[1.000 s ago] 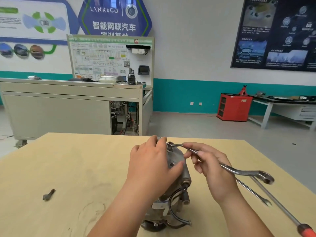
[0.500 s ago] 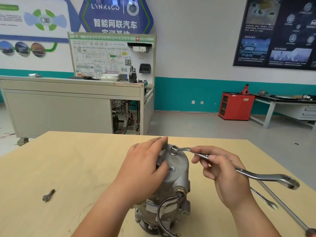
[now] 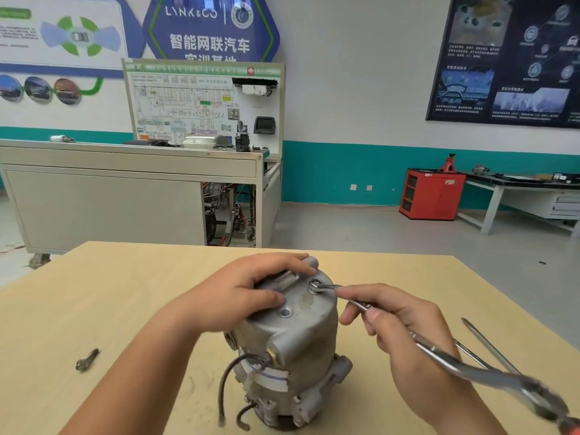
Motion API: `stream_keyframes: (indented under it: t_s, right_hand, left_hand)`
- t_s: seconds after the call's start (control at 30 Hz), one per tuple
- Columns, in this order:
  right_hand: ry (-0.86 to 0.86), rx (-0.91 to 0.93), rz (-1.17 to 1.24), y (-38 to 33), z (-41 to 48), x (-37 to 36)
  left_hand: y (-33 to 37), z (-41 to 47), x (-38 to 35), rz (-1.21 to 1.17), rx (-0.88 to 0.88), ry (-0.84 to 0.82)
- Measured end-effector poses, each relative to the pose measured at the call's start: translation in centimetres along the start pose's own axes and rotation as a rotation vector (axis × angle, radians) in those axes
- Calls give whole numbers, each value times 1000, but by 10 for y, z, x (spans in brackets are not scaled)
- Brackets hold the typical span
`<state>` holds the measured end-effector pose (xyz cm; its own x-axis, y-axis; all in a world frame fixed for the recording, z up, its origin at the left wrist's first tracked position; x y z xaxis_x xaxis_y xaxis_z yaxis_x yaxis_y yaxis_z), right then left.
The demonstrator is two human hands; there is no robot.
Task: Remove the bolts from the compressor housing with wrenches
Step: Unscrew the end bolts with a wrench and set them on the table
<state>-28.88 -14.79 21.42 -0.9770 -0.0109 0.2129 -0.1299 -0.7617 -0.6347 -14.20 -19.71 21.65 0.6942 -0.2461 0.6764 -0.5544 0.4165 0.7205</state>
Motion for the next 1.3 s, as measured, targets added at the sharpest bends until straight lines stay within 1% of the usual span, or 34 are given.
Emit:
stream_keyframes:
  t_s: [0.1, 0.17, 0.2, 0.27, 0.33, 0.37, 0.4, 0.47, 0.5, 0.6, 0.7, 0.77, 0.83, 1.0, 1.3]
  right_hand:
    - [-5, 94, -206, -18, -5, -8]
    - [20, 99, -331, -22, -9, -13]
    - [28, 113, -393, -25, -11, -14]
    - [41, 170, -521, -32, -11, -17]
    - [73, 216, -568, -37, -9, -15]
    - [85, 229, -525, -38, -7, -16]
    - [89, 236, -432, -38, -4, -18]
    - [93, 255, -202, -34, 0, -25]
    - [111, 287, -132, -34, 1, -27]
    - [218, 368, 0, -35, 2, -26]
    - [312, 400, 119, -35, 4, -25]
    - [354, 395, 162, -32, 5, -25]
    - [361, 403, 186, -30, 6, -24]
    - [262, 460, 197, -32, 13, -26]
    - [225, 565, 289, -35, 14, -31]
  left_hand:
    - [-4, 4, 2, -100, 43, -98]
    - [-3, 3, 2, -89, 78, -91]
    - [0, 2, 2, -18, 89, -49]
    - [9, -2, 0, 265, 98, 80]
    - [17, -6, -10, 504, 136, 154]
    - [18, -7, -15, 577, 177, 179]
    - [17, -7, -18, 629, 219, 206]
    - [16, -6, -23, 691, 276, 262]
    - [16, -5, -23, 703, 289, 290]
    - [18, -5, -22, 697, 274, 346]
    - [19, -6, -19, 653, 214, 356]
    - [20, -6, -17, 612, 184, 360]
    - [20, -5, -16, 592, 162, 364]
    - [22, -5, -17, 582, 112, 365]
    - [25, -6, -19, 568, 74, 362]
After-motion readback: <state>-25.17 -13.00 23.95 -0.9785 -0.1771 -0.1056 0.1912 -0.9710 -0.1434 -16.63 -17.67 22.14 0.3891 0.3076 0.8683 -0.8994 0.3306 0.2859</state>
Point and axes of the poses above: each hand's wrist, its own z-axis towards the middle knuckle, its own x-axis out of the back of the hand, y = z × x, the point moved 10 cm from there along z, towards the middle knuckle, and after that the axes turned 13 degrees about x, right-handed, at the moved point
